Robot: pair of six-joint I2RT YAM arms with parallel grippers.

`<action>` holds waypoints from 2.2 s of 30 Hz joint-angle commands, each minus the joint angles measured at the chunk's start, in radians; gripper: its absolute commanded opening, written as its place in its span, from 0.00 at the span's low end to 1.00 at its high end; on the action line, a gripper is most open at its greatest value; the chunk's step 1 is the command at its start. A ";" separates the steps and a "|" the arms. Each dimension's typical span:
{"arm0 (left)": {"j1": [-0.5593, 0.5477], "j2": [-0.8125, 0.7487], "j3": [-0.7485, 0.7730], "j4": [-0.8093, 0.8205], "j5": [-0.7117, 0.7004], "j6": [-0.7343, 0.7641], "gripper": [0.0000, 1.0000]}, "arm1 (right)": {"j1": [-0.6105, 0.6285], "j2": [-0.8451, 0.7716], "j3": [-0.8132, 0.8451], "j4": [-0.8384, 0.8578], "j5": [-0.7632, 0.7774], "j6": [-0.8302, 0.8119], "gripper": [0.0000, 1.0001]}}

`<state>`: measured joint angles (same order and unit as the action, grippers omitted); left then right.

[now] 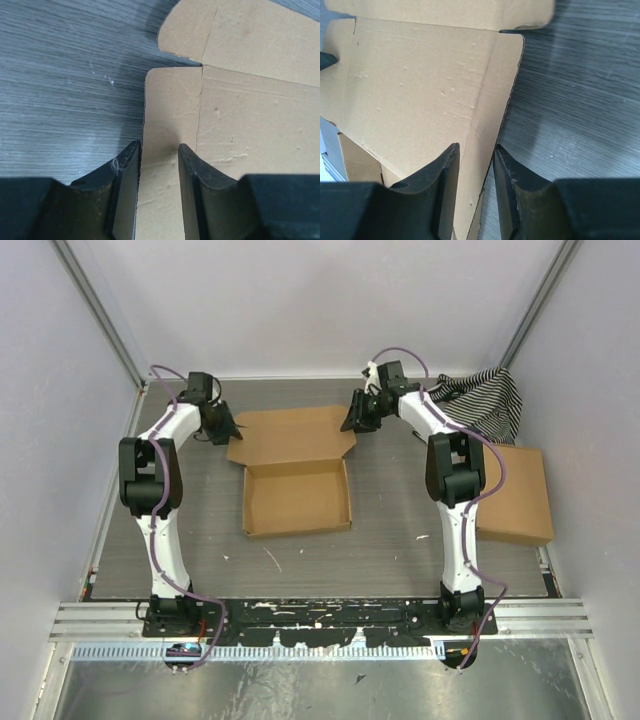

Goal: Fold the paper box

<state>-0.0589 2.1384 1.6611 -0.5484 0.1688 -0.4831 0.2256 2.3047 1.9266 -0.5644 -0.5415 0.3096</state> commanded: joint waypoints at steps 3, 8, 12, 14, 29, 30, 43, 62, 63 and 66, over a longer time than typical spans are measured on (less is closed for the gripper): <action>-0.024 -0.025 0.051 -0.009 0.026 0.006 0.41 | 0.038 -0.042 0.073 -0.043 0.066 -0.038 0.37; -0.073 -0.022 0.109 -0.065 -0.023 0.045 0.41 | 0.058 -0.040 0.104 -0.096 0.144 -0.064 0.36; -0.113 -0.010 0.159 -0.112 -0.075 0.080 0.41 | 0.078 -0.035 0.122 -0.129 0.206 -0.083 0.36; -0.133 -0.004 0.179 -0.126 -0.099 0.093 0.41 | 0.087 -0.035 0.123 -0.136 0.228 -0.088 0.36; -0.222 0.081 0.293 -0.221 -0.173 0.142 0.41 | 0.152 0.003 0.182 -0.190 0.347 -0.100 0.34; -0.228 0.087 0.296 -0.224 -0.175 0.145 0.41 | 0.155 0.007 0.185 -0.193 0.355 -0.100 0.34; -0.243 0.061 0.291 -0.209 -0.308 0.175 0.00 | 0.148 -0.014 0.187 -0.191 0.458 -0.086 0.38; -0.243 -0.473 -0.639 1.078 -0.326 0.268 0.00 | 0.017 -0.144 0.116 -0.138 0.250 -0.160 0.48; -0.242 -0.480 -0.674 1.143 -0.323 0.282 0.00 | 0.013 -0.154 0.111 -0.137 0.235 -0.172 0.48; -0.242 -0.490 -0.725 1.240 -0.290 0.315 0.00 | 0.007 -0.212 0.079 -0.128 0.154 -0.223 0.51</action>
<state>-0.3000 1.6890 0.9936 0.3622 -0.1616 -0.2302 0.2291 2.2288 2.0285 -0.7307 -0.2634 0.1650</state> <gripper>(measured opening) 0.012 0.487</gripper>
